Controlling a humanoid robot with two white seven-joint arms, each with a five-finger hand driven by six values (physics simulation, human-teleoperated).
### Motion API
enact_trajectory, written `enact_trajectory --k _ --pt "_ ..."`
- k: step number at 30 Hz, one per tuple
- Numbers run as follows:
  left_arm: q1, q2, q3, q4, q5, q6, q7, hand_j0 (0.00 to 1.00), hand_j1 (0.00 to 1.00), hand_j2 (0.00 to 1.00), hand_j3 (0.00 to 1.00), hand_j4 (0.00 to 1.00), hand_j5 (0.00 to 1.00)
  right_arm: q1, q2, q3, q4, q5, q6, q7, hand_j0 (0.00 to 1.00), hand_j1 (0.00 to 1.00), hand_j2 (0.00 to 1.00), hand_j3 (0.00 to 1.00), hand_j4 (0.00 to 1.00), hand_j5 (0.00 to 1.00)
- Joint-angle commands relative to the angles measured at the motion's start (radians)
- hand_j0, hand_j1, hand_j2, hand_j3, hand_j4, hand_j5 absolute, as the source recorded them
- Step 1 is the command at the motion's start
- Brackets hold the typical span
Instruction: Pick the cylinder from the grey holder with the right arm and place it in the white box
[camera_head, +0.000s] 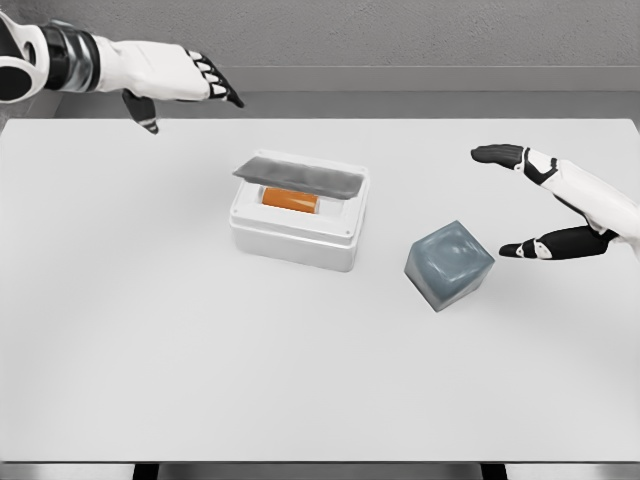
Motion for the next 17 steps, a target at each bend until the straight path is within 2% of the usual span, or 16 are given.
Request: enact_trajectory --k 1,2,4,8,17 --pt "0.004 0.035 0.003 -0.002 0.103 0.002 0.0 1.0 1.0 1.0 1.0 1.0 1.0 0.0 0.0 -0.001 -0.001 -0.007 0.003 0.0 1.0 1.0 1.0 1.0 1.0 1.0" --pt "0.015 0.037 0.003 -0.006 0.118 0.002 0.0 1.0 1.0 1.0 1.0 1.0 1.0 -0.002 0.0 -0.001 -0.001 -0.008 0.003 0.0 1.0 1.0 1.0 1.0 1.0 1.0" --pt "0.038 0.043 0.003 -0.003 0.206 0.002 0.0 1.0 1.0 1.0 1.0 1.0 1.0 0.0 -0.002 0.001 -0.001 -0.007 0.003 0.0 1.0 1.0 1.0 1.0 1.0 1.0" --pt "0.06 0.063 0.005 -0.005 0.244 0.002 0.0 1.0 1.0 1.0 1.0 1.0 1.0 0.0 0.0 0.001 0.001 -0.007 0.003 0.0 1.0 1.0 1.0 1.0 1.0 1.0" --pt "0.06 0.09 0.006 -0.003 0.243 0.002 0.0 1.0 1.0 1.0 1.0 1.0 1.0 0.0 -0.002 -0.001 0.001 -0.007 0.003 0.0 1.0 1.0 1.0 1.0 1.0 1.0"
